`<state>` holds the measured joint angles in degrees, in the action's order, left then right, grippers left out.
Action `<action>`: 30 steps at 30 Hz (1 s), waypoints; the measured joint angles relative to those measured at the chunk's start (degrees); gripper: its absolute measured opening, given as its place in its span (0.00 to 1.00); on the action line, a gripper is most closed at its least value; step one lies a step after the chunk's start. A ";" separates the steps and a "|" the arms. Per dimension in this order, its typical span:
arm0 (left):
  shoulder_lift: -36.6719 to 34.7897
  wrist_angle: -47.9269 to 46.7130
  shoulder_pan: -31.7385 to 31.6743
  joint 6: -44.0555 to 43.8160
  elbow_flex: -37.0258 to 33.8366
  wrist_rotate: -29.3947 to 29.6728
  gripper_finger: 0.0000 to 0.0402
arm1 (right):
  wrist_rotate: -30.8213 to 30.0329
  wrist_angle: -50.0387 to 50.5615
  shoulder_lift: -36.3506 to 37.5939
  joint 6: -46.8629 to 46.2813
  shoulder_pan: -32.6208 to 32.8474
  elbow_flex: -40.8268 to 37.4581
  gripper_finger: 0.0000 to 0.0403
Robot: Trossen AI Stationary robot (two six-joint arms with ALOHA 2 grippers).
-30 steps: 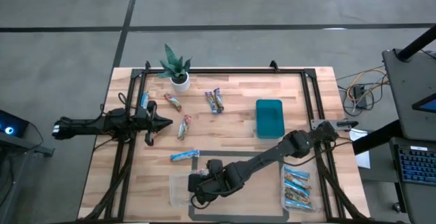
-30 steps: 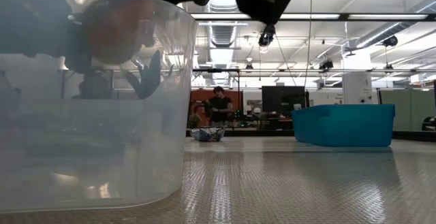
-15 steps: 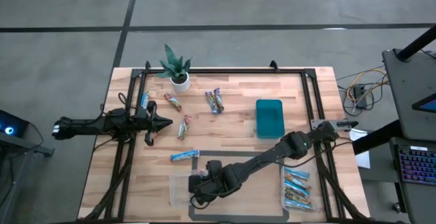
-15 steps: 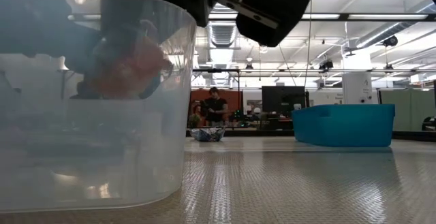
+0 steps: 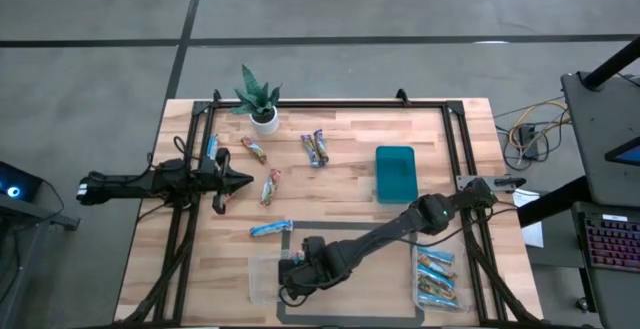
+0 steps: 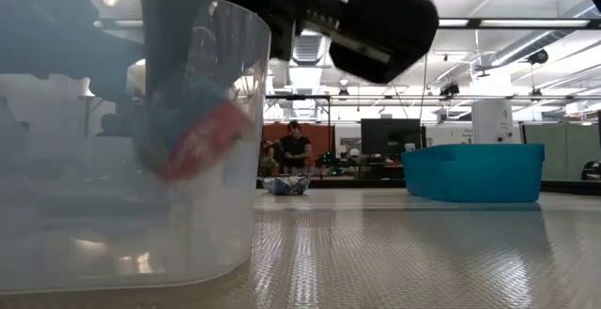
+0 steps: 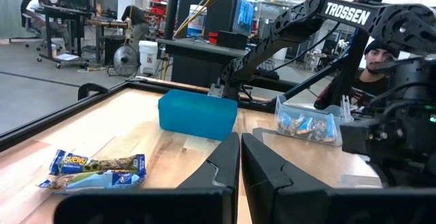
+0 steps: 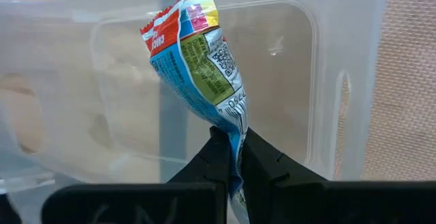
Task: Pick and place Granola Bars by type
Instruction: Put the red granola bar into the left transparent bin, then put the bottom left blue granola bar into the blue bin
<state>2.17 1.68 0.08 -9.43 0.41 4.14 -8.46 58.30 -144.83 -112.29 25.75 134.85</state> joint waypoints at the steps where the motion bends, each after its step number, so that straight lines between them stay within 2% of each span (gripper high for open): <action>1: 0.00 0.01 0.02 0.00 0.01 -0.01 0.00 | 0.21 -0.04 -0.17 0.03 -0.06 -0.01 0.03; 16: 0.00 0.00 0.02 0.00 0.00 -0.02 0.00 | 1.27 -1.66 -0.49 0.12 -0.31 -0.07 0.04; 26: 0.00 0.00 0.02 0.00 0.02 -0.02 0.00 | 2.07 -1.70 -0.49 -0.47 -0.27 -0.07 0.27; 30: 0.00 -0.01 0.00 0.00 0.01 -0.02 0.00 | 2.05 -1.72 -0.47 0.71 -0.34 0.08 0.32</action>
<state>2.17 1.67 0.08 -9.43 0.42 4.12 -6.42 56.58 -145.30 -111.58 25.41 134.92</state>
